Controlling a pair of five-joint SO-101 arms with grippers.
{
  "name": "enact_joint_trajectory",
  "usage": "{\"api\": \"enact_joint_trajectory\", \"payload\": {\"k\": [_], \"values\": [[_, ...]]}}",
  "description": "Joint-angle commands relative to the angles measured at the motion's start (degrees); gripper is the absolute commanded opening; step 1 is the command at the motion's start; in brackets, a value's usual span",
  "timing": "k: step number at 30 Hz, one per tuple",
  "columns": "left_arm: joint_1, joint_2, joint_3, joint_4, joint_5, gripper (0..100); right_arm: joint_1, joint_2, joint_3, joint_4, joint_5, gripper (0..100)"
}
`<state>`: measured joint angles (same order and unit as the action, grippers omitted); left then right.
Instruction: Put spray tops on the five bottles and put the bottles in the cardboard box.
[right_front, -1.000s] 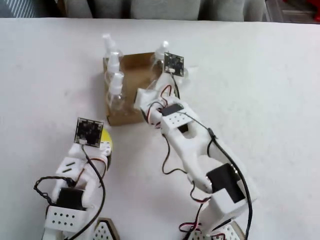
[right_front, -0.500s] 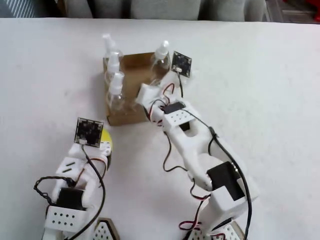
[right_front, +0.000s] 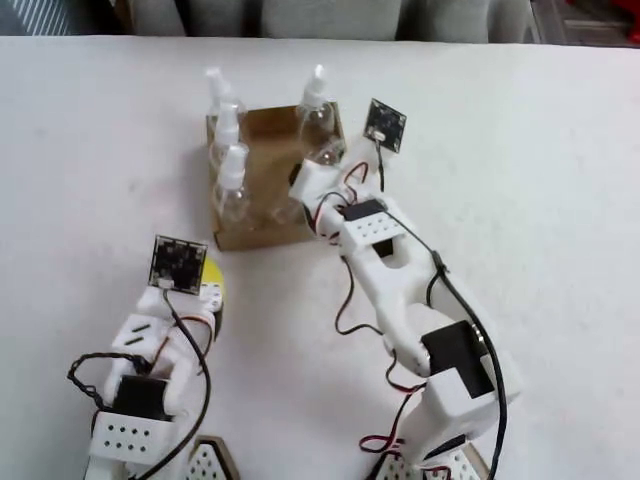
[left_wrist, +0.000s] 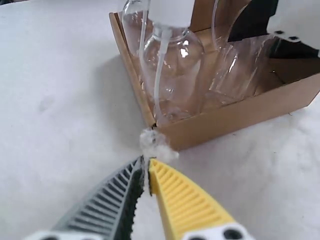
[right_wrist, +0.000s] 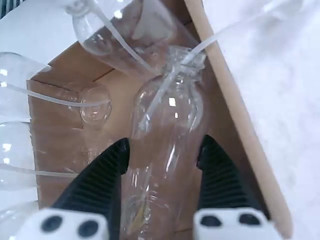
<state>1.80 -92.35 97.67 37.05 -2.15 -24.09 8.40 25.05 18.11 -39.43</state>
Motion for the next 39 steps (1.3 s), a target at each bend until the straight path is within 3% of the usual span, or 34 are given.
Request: {"api": "enact_joint_trajectory", "payload": {"k": [1, 25, 39], "values": [[-0.5, 0.7, -0.3, 0.3, -0.4, 2, 0.7, -0.5, -2.2, -0.7, -0.4, 1.6], [-0.5, 0.7, -0.3, 0.3, -0.4, 2, 2.2, -6.3, 0.2, 1.0, -0.2, 1.7], [-0.5, 0.7, -0.3, 0.3, -0.4, 2, 4.7, -17.5, 8.9, 1.0, 0.1, 1.7]]}}
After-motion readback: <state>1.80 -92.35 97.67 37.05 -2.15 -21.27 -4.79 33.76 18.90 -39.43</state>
